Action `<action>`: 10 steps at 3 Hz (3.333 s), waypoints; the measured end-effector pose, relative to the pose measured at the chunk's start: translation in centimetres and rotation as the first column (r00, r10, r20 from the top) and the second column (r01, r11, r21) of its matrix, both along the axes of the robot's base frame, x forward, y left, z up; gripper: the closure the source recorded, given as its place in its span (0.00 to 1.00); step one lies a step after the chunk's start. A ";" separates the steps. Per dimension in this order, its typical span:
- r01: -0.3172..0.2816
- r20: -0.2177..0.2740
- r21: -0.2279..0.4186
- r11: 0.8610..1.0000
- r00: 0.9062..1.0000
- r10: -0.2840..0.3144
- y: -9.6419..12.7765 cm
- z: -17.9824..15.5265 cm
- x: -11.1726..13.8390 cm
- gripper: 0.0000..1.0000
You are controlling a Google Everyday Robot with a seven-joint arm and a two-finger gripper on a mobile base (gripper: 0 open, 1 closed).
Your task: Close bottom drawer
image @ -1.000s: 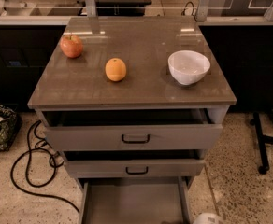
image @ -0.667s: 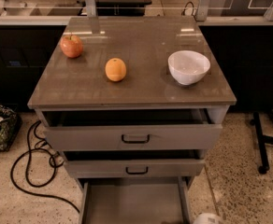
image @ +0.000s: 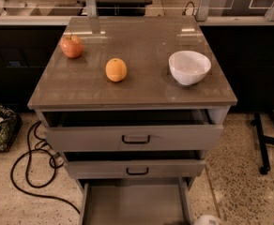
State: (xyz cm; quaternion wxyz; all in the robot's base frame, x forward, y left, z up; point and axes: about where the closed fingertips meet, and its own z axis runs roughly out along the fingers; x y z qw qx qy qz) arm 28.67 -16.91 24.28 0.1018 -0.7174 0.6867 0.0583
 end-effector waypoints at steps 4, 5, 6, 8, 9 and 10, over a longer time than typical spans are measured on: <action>-0.081 -0.078 0.050 0.995 0.993 0.085 4.9 -9.6 0.9 1.00; -0.081 -0.078 0.050 0.995 0.993 0.085 4.9 -9.6 0.9 1.00; -0.090 -0.063 0.043 0.995 0.994 0.092 5.9 -10.0 1.9 1.00; -0.093 -0.001 0.052 0.994 0.996 0.093 6.9 -10.2 4.5 1.00; -0.093 -0.001 0.052 0.994 0.996 0.093 6.9 -10.2 4.4 1.00; -0.091 0.057 0.042 0.995 0.994 0.089 7.4 -10.5 7.3 1.00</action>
Offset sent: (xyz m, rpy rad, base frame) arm 0.0197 0.0323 -0.0719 0.0543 0.0176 0.0524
